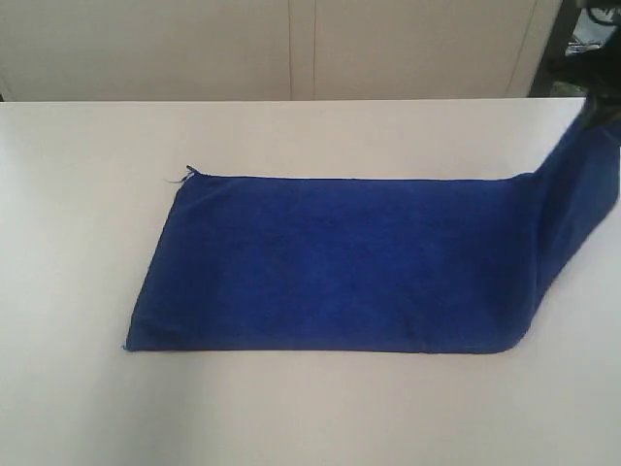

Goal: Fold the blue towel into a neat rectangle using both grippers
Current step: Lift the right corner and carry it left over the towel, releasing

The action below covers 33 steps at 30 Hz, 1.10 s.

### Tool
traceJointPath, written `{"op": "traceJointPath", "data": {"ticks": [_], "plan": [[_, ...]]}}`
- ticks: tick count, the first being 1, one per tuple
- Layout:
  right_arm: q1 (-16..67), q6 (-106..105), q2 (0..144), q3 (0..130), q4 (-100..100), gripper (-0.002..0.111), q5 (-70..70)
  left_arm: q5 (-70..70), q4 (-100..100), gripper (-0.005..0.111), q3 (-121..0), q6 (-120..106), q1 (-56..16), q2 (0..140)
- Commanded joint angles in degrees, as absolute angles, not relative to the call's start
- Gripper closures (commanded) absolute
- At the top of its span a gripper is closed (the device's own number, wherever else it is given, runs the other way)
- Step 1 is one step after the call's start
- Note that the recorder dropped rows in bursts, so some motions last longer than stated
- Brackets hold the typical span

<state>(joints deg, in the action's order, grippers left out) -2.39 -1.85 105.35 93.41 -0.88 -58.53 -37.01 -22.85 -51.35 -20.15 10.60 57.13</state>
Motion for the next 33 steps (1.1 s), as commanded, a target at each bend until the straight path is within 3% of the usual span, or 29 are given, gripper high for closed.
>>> {"op": "traceJointPath", "data": {"ticks": [1,13,19,26,30,33], "plan": [[5.76,-3.82,102.48,96.92,-1.97,0.108,-61.45,-37.54,-23.44,0.107,-51.25,-19.83,10.66,56.62],[27.09,-4.6,106.45,109.83,-3.61,0.108,-63.37,-37.54,-23.44,0.107,-51.25,-19.83,10.66,56.62],[39.26,-5.76,121.42,118.89,-12.86,0.108,-55.28,-37.54,-23.44,0.107,-51.25,-19.83,10.66,56.62],[43.3,-5.76,135.84,119.38,-14.88,0.107,-45.22,-37.33,-23.44,0.107,-51.25,-19.83,10.66,56.62],[43.3,-5.76,136.64,119.43,-15.17,0.091,-45.35,-37.33,-23.44,0.107,-51.25,-19.83,10.66,56.62],[43.3,-5.76,135.74,120.05,-14.78,0.069,-46.42,-37.33,-23.44,0.107,-51.25,-19.83,10.66,56.62]]}}
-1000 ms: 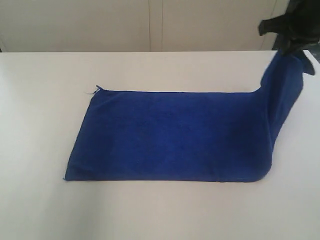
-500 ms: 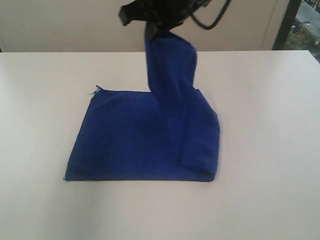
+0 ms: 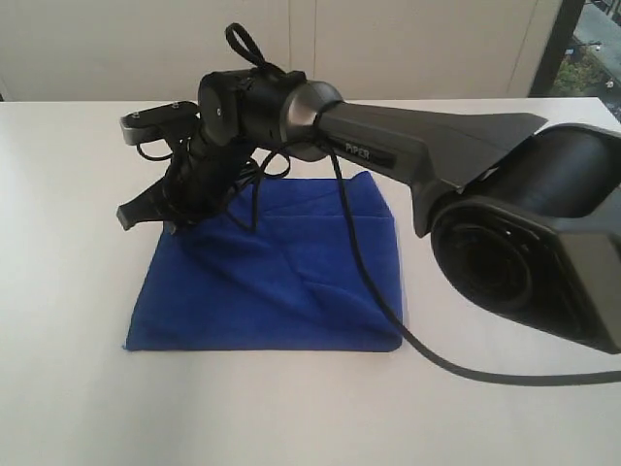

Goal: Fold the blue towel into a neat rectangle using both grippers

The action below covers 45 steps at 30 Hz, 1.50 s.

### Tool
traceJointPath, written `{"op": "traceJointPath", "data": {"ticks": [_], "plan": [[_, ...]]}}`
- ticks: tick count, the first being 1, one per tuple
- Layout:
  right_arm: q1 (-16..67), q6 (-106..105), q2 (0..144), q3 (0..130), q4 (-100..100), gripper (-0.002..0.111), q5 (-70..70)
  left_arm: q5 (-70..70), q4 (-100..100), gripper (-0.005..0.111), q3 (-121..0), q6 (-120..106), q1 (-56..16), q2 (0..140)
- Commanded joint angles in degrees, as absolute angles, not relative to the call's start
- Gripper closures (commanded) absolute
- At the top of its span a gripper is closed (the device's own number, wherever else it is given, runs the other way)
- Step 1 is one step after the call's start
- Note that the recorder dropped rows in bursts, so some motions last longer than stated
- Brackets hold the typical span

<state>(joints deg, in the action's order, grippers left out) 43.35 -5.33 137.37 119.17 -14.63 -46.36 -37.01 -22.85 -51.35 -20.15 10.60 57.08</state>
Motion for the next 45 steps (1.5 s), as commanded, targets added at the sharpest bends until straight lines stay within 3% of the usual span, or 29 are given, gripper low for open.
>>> {"op": "traceJointPath", "data": {"ticks": [1,11,15,19,28,45], "plan": [[43.19,-5.76,134.91,120.57,-14.78,0.065,-47.19,-37.33,-23.44,0.107,-51.25,-19.83,10.66,56.62],[37.57,-5.76,126.95,121.28,-14.28,0.062,-56.74,-37.33,-23.44,0.107,-51.25,-19.83,10.66,56.62],[32.2,-8.02,126.17,121.28,-12.77,0.079,-61.66,-37.33,-23.44,0.107,-51.25,-19.83,10.66,56.62],[26.83,-11.42,126.52,119.81,-11.49,0.108,-63.56,-37.33,-23.44,0.107,-51.25,-19.83,10.66,56.62],[20.64,-16.24,131.0,116.57,-11.38,0.108,-58.55,-37.33,-23.44,0.107,-51.25,-19.83,10.66,56.62],[19.56,-17.82,140.22,116.57,-1.13,0.108,-57.71,-37.33,-23.44,0.107,-51.25,-19.83,10.66,56.62]]}}
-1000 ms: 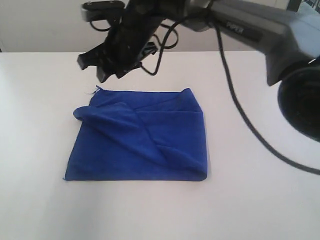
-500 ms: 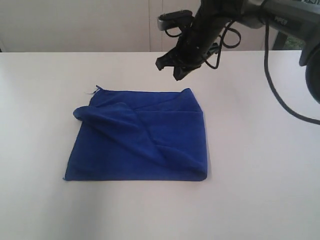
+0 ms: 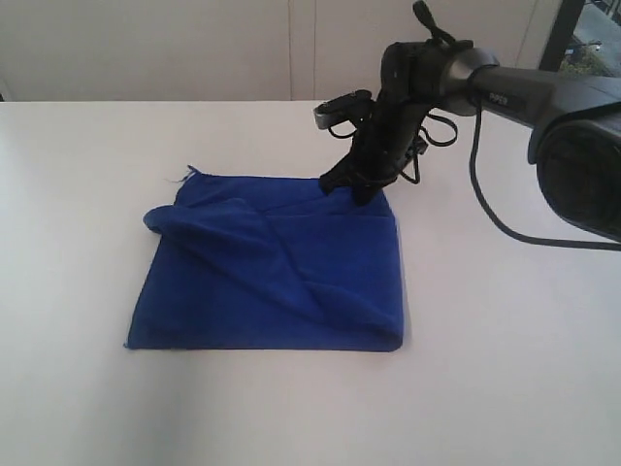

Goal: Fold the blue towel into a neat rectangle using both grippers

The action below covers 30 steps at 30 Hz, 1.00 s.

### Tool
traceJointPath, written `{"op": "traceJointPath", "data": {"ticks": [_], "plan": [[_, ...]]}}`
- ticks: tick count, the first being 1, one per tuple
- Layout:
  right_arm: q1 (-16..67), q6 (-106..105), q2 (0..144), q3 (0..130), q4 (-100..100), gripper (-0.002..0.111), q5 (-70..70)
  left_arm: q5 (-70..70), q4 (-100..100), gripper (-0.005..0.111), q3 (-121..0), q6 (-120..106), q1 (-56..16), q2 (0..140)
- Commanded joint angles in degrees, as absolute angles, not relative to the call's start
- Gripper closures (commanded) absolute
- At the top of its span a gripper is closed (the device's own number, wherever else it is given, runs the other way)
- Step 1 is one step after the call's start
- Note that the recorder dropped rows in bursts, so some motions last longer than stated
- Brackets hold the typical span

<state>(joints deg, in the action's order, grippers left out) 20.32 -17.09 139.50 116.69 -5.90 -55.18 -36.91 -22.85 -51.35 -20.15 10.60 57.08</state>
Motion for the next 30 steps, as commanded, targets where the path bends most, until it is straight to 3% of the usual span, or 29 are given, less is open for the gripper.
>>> {"op": "traceJointPath", "data": {"ticks": [1,6,12,30], "plan": [[19.3,-17.82,140.22,116.57,-1.08,0.108,-59.16,-37.33,-23.44,0.107,-51.25,-19.83,10.66,56.62],[17.91,-17.71,139.99,116.32,-1.08,0.108,-66.71,-37.33,-23.44,0.107,-51.25,-19.83,10.66,56.62],[17.64,-13.87,135.37,108.48,1.54,0.108,-65.83,-37.33,-23.44,0.107,-51.25,-19.83,10.66,56.62],[19.67,-7.6,105.99,61.2,0.71,0.108,-46.23,-37.2,-23.44,0.107,-51.25,-19.83,10.66,56.62]]}}
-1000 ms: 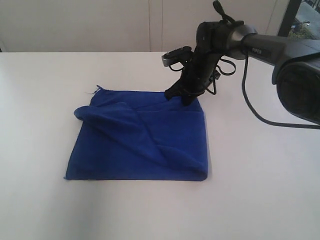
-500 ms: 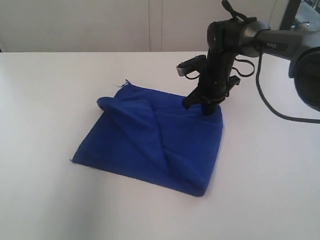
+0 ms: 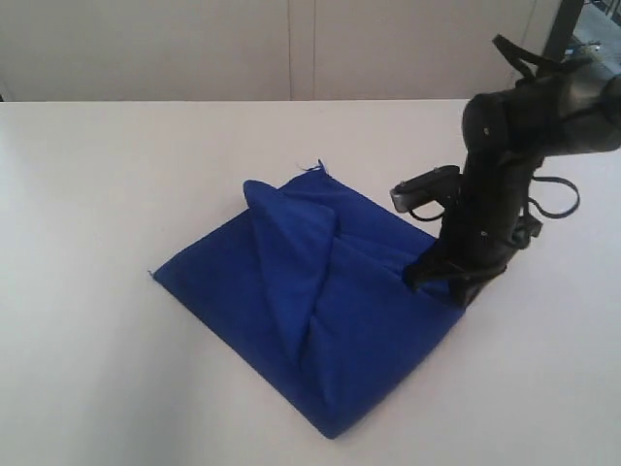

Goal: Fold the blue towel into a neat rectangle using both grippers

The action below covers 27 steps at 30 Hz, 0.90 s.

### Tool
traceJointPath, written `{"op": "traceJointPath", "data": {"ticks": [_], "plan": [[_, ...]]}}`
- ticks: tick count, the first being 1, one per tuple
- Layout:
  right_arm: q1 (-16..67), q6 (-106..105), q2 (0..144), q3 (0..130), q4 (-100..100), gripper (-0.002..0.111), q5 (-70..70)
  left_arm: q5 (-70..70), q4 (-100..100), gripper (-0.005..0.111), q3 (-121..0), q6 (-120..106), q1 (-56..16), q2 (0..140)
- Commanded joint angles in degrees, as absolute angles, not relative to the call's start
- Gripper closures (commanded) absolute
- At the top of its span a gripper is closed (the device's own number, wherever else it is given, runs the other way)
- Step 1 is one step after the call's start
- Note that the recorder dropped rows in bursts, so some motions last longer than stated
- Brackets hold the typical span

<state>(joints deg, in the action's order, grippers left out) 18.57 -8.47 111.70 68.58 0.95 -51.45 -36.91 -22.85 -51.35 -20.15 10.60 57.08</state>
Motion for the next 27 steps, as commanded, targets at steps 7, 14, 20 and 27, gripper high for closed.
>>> {"op": "traceJointPath", "data": {"ticks": [7,14,20,27], "plan": [[20.44,-7.36,99.27,64.27,0.71,0.108,-38.44,-37.08,-23.44,0.107,-51.25,-19.83,10.66,56.62],[20.44,-8.15,106.32,80.42,-6.02,0.108,-39.0,-37.08,-23.44,0.107,-51.25,-19.83,10.66,56.62],[20.44,-16.87,119.82,92.96,-17.64,0.108,-39.11,-37.08,-23.44,0.107,-51.25,-19.83,10.66,56.62],[20.53,-18.27,132.02,105.4,-18.42,0.108,-39.7,-37.08,-23.44,0.107,-51.25,-19.83,10.66,56.62]]}}
